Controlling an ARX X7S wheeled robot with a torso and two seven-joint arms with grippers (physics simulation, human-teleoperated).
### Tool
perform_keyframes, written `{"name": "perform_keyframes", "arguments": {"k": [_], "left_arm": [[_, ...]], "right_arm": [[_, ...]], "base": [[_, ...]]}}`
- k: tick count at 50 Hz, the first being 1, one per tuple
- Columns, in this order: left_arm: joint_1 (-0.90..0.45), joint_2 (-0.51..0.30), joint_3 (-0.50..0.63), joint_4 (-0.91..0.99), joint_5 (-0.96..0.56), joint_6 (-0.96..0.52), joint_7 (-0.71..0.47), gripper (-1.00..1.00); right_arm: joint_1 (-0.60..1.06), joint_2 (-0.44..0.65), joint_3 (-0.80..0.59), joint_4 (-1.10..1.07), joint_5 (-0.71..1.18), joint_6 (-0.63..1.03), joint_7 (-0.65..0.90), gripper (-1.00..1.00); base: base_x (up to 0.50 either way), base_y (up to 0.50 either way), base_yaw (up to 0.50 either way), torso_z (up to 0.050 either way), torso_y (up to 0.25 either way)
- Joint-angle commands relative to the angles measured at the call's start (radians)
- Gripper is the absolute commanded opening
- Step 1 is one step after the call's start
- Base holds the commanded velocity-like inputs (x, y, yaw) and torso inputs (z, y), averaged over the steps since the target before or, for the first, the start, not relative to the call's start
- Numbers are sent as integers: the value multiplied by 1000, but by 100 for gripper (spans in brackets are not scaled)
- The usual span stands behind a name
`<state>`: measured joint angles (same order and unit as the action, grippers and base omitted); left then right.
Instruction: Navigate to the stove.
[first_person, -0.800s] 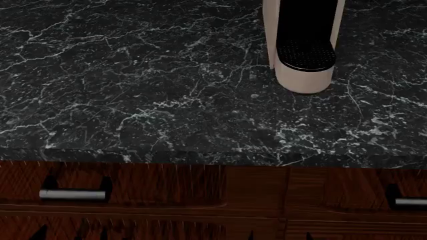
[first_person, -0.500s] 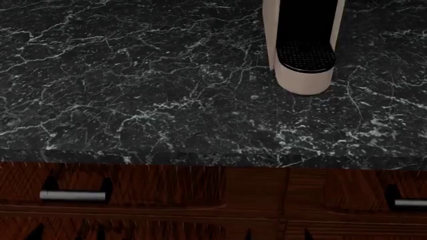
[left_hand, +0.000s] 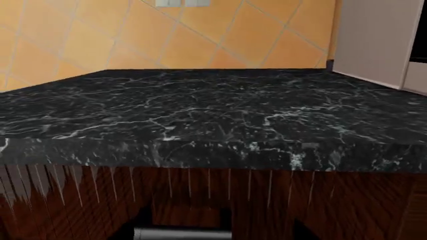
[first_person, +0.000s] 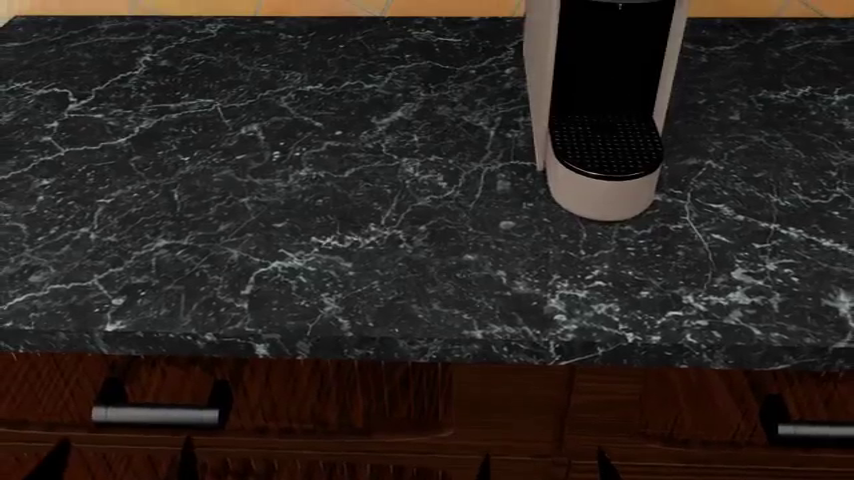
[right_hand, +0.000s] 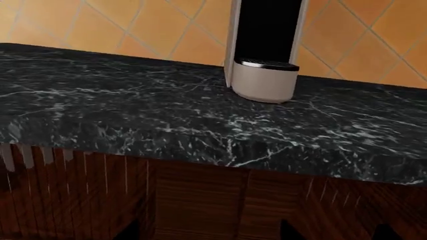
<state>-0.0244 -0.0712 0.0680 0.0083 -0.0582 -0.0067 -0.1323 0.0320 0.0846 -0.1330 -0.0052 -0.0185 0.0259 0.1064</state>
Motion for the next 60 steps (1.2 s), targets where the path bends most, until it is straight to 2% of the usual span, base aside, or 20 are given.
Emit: {"name": "perform_keyframes", "arguments": {"k": [1,5,14,60], "left_arm": [[8,-16,20,14,3,2,-30,100],[7,-20,35,17,26,11,-46,100],[5,-28,32,5,-34,32,-31,100],[-7,-70,87,-8,-49,43,-73,100]], "right_arm": [[-1,15,-16,-12,10,12,17,100],[3,19,-18,-11,15,13,24,100],[8,26,-24,-2,28,6,33,100],[22,57,-68,6,40,6,89,100]], "base": [[0,0,0,50,0],[0,0,0,50,0],[0,-27,0,43,14],[-38,-500,0,0,0]]}}
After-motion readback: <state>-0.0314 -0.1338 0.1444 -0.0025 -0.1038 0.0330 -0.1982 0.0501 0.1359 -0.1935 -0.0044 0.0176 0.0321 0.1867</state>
